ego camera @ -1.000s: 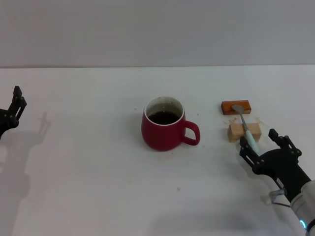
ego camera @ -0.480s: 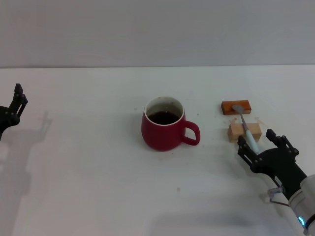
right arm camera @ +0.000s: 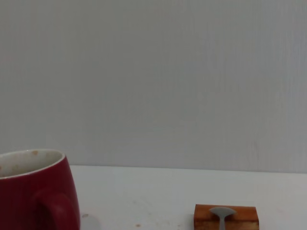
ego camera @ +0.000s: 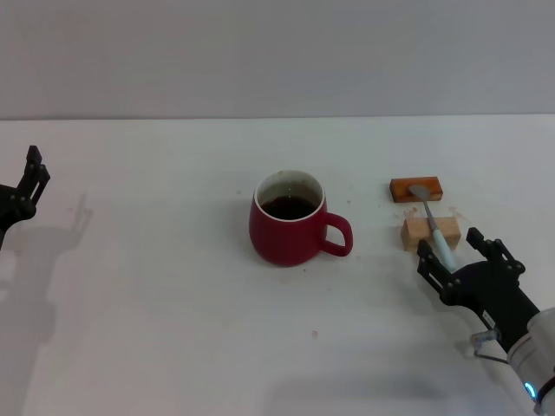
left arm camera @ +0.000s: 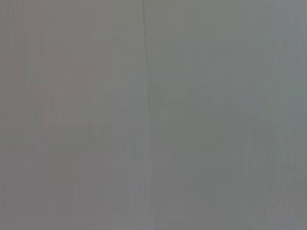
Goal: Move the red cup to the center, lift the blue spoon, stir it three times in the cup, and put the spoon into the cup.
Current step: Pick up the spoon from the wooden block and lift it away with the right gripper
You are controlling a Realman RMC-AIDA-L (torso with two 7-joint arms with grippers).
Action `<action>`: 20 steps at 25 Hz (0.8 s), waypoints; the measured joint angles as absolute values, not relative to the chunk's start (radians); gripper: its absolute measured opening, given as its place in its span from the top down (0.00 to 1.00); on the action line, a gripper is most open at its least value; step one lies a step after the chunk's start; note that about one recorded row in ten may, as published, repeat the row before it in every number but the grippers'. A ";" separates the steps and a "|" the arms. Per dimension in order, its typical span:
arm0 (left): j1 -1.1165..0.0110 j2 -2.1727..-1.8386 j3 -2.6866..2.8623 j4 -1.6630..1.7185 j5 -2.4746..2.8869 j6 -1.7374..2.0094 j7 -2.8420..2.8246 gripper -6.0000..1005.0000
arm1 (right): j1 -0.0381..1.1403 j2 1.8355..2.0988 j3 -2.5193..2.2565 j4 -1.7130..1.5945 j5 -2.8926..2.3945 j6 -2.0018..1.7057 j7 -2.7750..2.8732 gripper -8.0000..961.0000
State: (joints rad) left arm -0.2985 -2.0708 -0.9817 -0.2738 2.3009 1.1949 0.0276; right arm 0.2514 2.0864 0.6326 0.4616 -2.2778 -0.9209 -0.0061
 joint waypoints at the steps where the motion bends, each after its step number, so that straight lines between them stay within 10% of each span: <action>1: -0.299 -2.071 -0.982 -0.273 2.301 1.195 0.028 0.15 | 0.251 2.087 0.632 0.462 -2.278 -0.921 -0.006 0.20; 20: -0.301 -2.069 -0.977 -0.273 2.303 1.195 0.028 0.15 | 0.241 2.088 0.616 0.468 -2.275 -0.913 0.011 0.22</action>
